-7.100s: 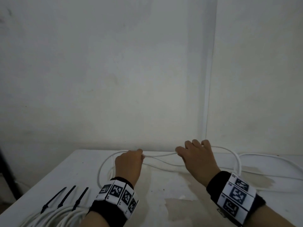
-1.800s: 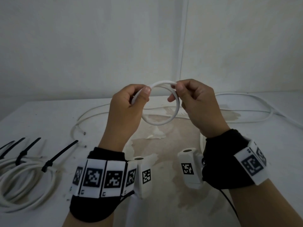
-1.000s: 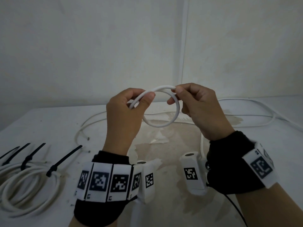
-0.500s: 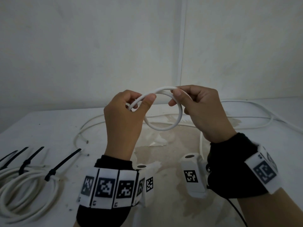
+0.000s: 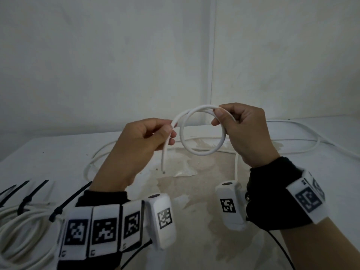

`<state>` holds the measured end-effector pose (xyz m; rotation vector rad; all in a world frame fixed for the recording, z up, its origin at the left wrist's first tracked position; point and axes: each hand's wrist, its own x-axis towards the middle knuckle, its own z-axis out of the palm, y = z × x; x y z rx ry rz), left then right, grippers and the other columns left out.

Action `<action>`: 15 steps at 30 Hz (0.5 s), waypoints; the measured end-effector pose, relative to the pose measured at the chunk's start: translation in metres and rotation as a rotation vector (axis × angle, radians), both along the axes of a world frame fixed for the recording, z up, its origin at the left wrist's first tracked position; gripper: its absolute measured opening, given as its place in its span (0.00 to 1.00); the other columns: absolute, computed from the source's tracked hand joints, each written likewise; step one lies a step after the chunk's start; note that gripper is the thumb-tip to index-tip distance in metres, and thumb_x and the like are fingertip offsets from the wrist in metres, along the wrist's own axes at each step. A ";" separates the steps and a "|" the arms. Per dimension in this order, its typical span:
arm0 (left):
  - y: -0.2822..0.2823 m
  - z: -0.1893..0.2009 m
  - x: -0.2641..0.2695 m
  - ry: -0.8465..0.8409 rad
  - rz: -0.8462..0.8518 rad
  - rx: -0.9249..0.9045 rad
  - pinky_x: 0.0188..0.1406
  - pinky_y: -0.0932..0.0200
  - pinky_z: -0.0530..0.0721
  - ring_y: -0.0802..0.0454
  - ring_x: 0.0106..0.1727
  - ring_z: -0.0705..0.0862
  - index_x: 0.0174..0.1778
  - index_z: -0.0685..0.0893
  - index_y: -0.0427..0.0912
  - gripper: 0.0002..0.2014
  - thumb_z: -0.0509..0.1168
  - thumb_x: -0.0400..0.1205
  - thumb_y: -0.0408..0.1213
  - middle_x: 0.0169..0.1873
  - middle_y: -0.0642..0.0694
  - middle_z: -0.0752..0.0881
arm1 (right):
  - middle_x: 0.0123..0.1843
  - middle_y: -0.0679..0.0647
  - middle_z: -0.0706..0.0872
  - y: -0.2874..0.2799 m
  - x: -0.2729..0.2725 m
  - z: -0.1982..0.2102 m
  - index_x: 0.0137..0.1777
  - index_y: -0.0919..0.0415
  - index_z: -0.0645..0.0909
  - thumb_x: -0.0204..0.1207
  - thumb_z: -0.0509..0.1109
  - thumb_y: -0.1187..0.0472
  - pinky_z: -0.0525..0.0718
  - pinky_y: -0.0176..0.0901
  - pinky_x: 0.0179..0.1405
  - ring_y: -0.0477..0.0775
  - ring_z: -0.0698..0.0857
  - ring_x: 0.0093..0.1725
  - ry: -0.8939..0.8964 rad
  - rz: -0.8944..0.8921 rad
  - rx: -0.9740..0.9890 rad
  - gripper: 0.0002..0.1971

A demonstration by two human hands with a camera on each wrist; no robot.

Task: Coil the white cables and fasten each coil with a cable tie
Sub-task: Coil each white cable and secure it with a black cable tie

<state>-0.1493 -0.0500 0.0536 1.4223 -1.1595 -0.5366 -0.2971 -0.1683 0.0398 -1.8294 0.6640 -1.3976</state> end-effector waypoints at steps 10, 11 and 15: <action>-0.007 0.003 -0.030 0.271 -0.136 -0.121 0.36 0.57 0.90 0.53 0.33 0.88 0.34 0.75 0.40 0.15 0.70 0.59 0.42 0.32 0.47 0.86 | 0.24 0.41 0.82 0.006 0.003 -0.001 0.31 0.50 0.81 0.77 0.68 0.65 0.74 0.25 0.31 0.40 0.77 0.29 -0.002 -0.015 -0.051 0.14; -0.008 0.003 -0.032 0.281 -0.091 -0.138 0.31 0.61 0.88 0.55 0.26 0.85 0.35 0.73 0.39 0.16 0.71 0.59 0.41 0.28 0.47 0.84 | 0.24 0.42 0.82 0.007 0.004 -0.001 0.31 0.50 0.81 0.77 0.68 0.64 0.74 0.26 0.31 0.41 0.76 0.29 -0.002 -0.009 -0.053 0.14; -0.011 0.001 -0.029 0.188 0.085 -0.116 0.22 0.66 0.82 0.59 0.18 0.79 0.41 0.75 0.41 0.14 0.74 0.68 0.35 0.27 0.46 0.84 | 0.26 0.43 0.82 0.010 0.006 0.000 0.33 0.52 0.82 0.77 0.69 0.65 0.75 0.27 0.31 0.40 0.77 0.28 -0.005 0.023 -0.054 0.12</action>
